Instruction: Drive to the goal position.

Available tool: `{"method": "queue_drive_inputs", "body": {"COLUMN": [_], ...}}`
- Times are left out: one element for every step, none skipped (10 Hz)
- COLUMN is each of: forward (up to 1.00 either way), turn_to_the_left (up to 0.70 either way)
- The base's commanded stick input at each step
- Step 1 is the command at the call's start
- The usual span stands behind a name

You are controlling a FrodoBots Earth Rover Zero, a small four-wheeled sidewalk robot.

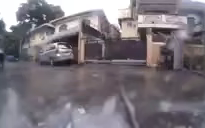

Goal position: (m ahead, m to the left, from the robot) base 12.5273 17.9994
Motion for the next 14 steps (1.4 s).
{"method": "queue_drive_inputs", "body": {"forward": [0.7,0.7,0.7,0.7,0.7,0.7,0.7,0.7,0.7,0.7,0.7,0.7,0.7,0.7], "turn_to_the_left": [0.27,0.27,0.27,0.27,0.26,0.0,0.0,-0.04,-0.27,-0.27,0.0,0.0,-0.27,-0.27]}}
